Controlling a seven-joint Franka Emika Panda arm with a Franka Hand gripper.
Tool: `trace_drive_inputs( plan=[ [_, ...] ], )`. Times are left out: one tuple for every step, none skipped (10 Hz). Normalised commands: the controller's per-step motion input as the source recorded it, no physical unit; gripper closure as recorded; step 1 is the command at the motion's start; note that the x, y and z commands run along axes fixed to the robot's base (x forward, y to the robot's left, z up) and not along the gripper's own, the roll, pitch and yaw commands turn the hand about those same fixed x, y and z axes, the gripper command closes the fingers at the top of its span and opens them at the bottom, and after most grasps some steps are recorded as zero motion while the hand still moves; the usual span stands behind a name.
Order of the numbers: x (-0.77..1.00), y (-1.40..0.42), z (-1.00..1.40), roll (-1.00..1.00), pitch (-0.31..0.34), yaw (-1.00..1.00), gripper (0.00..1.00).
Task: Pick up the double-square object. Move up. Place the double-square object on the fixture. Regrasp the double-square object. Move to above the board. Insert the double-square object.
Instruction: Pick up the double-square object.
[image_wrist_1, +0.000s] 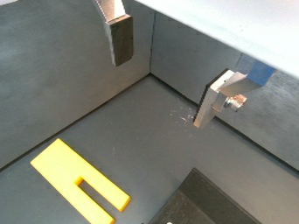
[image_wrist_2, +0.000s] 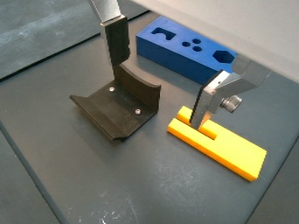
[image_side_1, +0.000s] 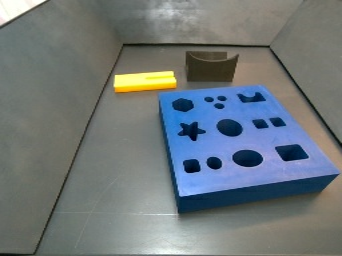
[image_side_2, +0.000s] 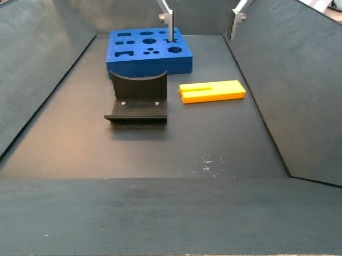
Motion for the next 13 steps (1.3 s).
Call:
trace_drive_inputs(
  plan=[
    [-0.14,0.0,0.0,0.0,-0.013,-0.08,0.0],
    [-0.13,0.0,-0.05,0.0,-0.023,-0.43,0.0],
    [0.0,0.0,-0.31,0.0,0.0,-1.0,0.0],
    [0.0,0.0,-0.41,0.0,-0.029,-1.0,0.0],
    [0.0,0.0,-0.46,0.0,-0.039,-1.0,0.0],
    [0.0,0.0,-0.45,0.0,-0.013,-1.0,0.0],
    [0.0,0.0,-0.44,0.0,-0.004,-1.0,0.0],
    [0.0,0.0,-0.41,0.0,0.0,-1.0,0.0],
    [0.0,0.0,-0.37,0.0,0.0,-1.0,0.0],
    [0.0,0.0,-0.25,-0.03,0.0,-1.0,0.0],
    [0.03,-0.43,0.0,-0.02,-0.01,-0.74,0.0],
    [0.0,-0.78,0.0,0.0,-0.04,-0.45,0.0],
    [0.0,-0.86,0.0,0.02,-0.043,-0.33,0.0]
  ],
)
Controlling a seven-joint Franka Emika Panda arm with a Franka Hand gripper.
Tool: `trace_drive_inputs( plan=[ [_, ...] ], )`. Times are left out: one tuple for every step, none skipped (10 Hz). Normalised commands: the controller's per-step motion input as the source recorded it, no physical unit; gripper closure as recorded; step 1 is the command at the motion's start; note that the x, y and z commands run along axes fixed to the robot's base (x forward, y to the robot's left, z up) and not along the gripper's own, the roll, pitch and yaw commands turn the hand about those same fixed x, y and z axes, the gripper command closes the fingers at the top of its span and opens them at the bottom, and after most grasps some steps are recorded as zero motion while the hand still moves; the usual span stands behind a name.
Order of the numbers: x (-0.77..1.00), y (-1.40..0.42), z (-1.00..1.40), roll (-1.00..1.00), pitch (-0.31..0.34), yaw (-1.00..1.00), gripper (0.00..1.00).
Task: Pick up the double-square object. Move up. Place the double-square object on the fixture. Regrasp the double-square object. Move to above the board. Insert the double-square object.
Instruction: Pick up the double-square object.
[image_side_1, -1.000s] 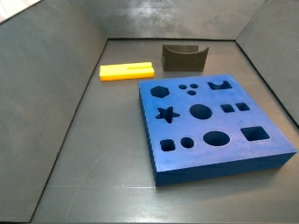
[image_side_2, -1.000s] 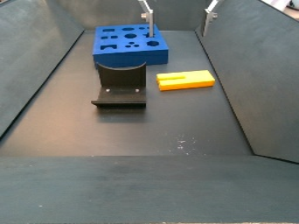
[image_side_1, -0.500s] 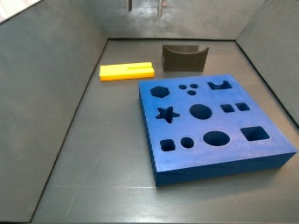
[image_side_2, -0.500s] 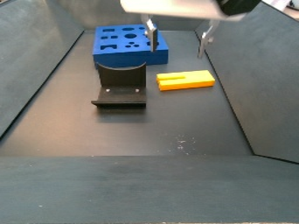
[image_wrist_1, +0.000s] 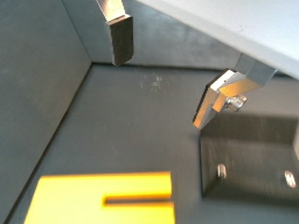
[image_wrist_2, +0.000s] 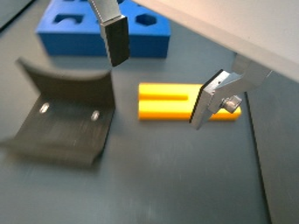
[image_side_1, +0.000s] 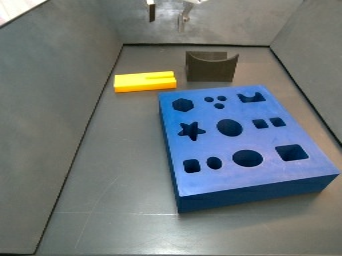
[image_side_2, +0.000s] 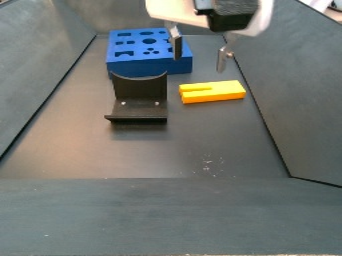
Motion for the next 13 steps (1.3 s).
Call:
trace_drive_inputs(
  plan=[
    [0.0,-0.76,-0.06,0.0,-0.066,-0.42,0.0],
    [0.0,-0.66,-0.26,0.0,-0.034,-0.61,0.0],
    [0.0,-0.31,-0.41,0.0,-0.079,-0.88,0.0],
    [0.0,-0.15,-0.47,0.0,-0.073,-0.97,0.0],
    [0.0,0.0,-0.55,-0.01,-0.076,-1.0,0.0],
    [0.0,0.0,-0.56,-0.01,-0.076,-1.0,0.0],
    [0.0,0.0,-0.55,-0.01,-0.076,-1.0,0.0],
    [0.0,0.0,-0.55,-0.01,-0.076,-1.0,0.0],
    [0.0,0.0,-0.57,-0.01,-0.083,-1.0,0.0],
    [0.0,-0.05,-0.64,0.0,-0.109,-1.0,0.0],
    [-0.05,-0.07,-0.72,0.0,-0.18,-0.99,0.0],
    [-0.08,-0.12,-0.72,-0.01,-0.204,-0.95,0.0],
    [-0.08,-0.12,-0.72,-0.01,-0.204,-0.95,0.0]
  ],
)
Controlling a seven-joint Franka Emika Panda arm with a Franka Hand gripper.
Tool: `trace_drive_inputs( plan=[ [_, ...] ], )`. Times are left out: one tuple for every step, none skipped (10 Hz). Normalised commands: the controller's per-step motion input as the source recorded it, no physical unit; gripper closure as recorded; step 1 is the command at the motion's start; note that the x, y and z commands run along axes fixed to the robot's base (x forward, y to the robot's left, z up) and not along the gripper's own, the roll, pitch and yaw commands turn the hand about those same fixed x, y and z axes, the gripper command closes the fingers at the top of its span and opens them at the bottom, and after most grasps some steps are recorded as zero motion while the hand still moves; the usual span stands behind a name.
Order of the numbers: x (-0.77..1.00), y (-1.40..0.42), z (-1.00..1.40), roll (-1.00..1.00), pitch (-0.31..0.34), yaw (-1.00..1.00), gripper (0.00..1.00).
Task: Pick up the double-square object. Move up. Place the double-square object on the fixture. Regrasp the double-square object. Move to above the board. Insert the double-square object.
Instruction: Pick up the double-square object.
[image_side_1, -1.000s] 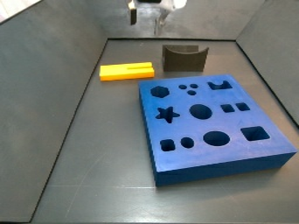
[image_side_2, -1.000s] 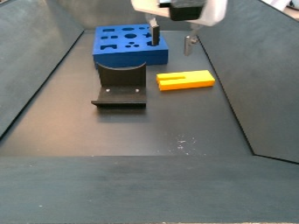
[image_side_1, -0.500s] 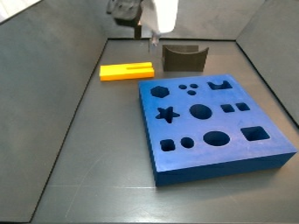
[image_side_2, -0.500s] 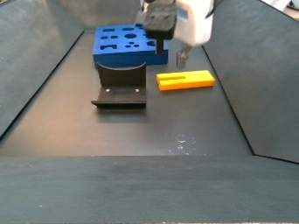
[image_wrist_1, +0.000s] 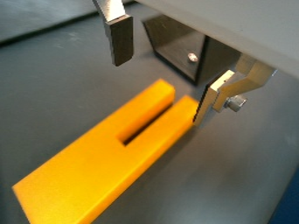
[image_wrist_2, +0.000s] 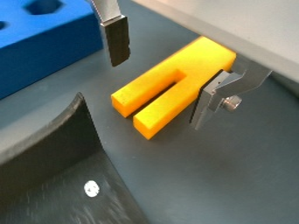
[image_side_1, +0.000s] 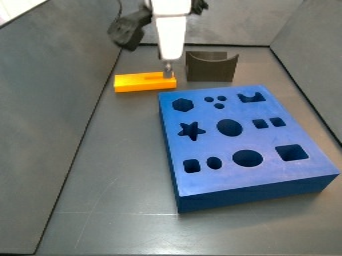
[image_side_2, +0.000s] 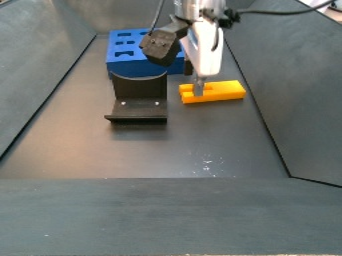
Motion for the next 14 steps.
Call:
trace_drive_inputs(
  plan=[
    [-0.07,-0.15,-0.68,-0.01,-0.22,-0.92,0.0],
    [-0.08,-0.18,-0.67,-0.02,-0.229,-0.9,0.0],
    [0.0,-0.15,-0.7,-0.06,-0.194,-0.81,0.0],
    [0.0,-0.08,-0.82,-0.06,-0.136,-0.64,0.0],
    [0.0,0.0,-0.1,0.0,-0.064,-0.2,0.0],
    [0.0,0.0,0.0,0.0,-0.016,0.0,0.0],
    [0.0,0.0,0.0,0.0,0.0,0.0,1.0],
    [0.0,0.0,0.0,0.0,0.0,0.0,1.0],
    [0.0,0.0,0.0,0.0,0.0,0.0,1.0],
    [0.0,0.0,0.0,0.0,0.0,0.0,1.0],
    [0.0,0.0,0.0,0.0,0.0,0.0,1.0],
    [0.0,0.0,0.0,0.0,0.0,0.0,1.0],
    [0.0,0.0,0.0,0.0,0.0,0.0,1.0],
    [0.0,0.0,0.0,0.0,0.0,0.0,1.0]
  ],
)
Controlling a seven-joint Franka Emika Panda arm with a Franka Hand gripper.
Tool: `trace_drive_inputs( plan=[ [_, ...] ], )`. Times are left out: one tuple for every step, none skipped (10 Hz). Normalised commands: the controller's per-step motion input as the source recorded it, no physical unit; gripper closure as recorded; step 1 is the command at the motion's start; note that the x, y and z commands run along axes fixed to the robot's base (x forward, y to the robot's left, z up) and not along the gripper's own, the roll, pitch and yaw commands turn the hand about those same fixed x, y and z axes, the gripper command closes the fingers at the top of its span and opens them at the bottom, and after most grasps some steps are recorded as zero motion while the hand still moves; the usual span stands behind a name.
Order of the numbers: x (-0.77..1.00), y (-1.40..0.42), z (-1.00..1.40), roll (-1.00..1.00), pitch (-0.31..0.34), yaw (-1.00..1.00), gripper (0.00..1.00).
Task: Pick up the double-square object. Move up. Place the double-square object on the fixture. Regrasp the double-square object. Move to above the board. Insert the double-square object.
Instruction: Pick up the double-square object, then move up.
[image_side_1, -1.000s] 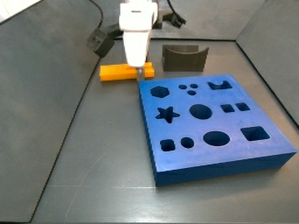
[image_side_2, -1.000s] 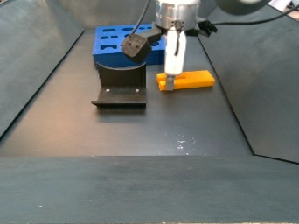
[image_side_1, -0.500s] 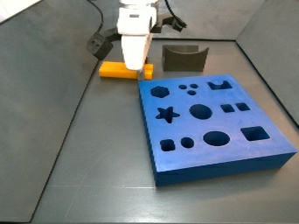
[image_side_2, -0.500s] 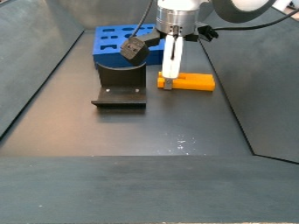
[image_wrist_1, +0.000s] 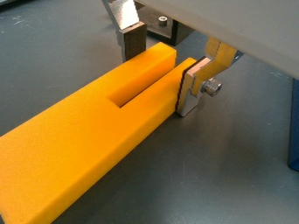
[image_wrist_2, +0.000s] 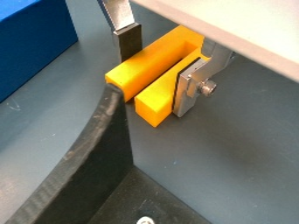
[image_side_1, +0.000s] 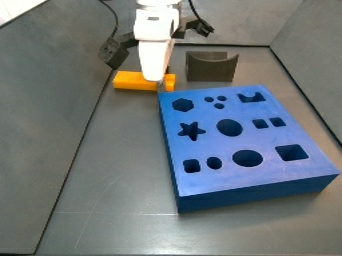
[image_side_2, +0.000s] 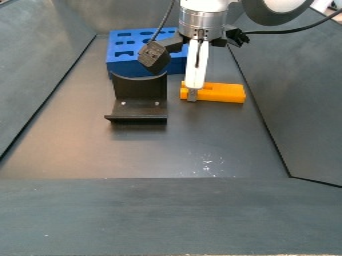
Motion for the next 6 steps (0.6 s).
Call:
trace_drive_inputs(
  plan=[
    [0.0,0.0,0.0,0.0,0.0,0.0,1.0],
    [0.0,0.0,0.0,0.0,0.0,0.0,1.0],
    [0.0,0.0,0.0,0.0,0.0,0.0,1.0],
    [0.0,0.0,0.0,0.0,0.0,0.0,1.0],
    [0.0,0.0,0.0,0.0,0.0,0.0,1.0],
    [0.0,0.0,0.83,0.0,0.0,0.0,1.0]
  ],
)
